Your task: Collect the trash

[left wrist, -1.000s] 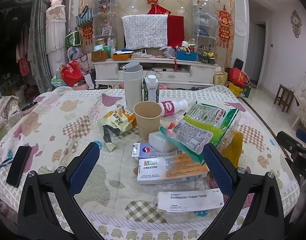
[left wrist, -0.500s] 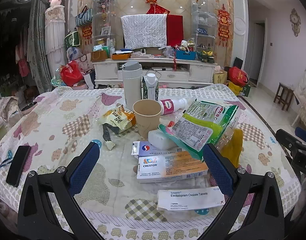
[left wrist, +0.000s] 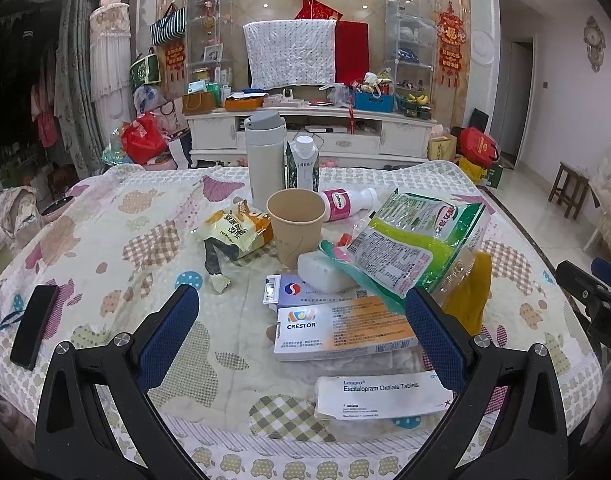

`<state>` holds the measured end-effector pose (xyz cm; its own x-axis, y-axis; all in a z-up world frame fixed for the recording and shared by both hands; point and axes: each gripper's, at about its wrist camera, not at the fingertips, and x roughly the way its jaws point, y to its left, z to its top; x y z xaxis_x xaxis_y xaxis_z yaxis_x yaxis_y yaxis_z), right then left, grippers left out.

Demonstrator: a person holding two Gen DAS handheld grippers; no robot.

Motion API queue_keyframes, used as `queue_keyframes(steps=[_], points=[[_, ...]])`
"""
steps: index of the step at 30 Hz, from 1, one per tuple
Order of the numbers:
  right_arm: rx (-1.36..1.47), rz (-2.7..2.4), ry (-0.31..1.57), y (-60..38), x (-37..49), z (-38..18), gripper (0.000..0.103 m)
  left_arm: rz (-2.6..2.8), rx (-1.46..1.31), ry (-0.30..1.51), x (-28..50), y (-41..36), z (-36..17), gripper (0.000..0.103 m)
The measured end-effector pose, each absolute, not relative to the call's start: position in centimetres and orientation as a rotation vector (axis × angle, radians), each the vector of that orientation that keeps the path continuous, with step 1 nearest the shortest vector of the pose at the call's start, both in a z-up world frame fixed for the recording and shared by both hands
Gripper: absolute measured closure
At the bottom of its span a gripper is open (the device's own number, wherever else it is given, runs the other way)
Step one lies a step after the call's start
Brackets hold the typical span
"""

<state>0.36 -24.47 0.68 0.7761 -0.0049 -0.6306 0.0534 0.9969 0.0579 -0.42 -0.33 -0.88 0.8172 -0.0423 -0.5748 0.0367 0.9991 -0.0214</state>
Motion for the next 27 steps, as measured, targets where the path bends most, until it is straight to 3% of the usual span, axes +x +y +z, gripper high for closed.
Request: queue_keyframes(steps=[27], points=[[0.035,0.012,0.724,-23.4,0.7,-0.2,0.011,-0.015,0.013,0.632,0.1,0.5,-2.0,0.001]])
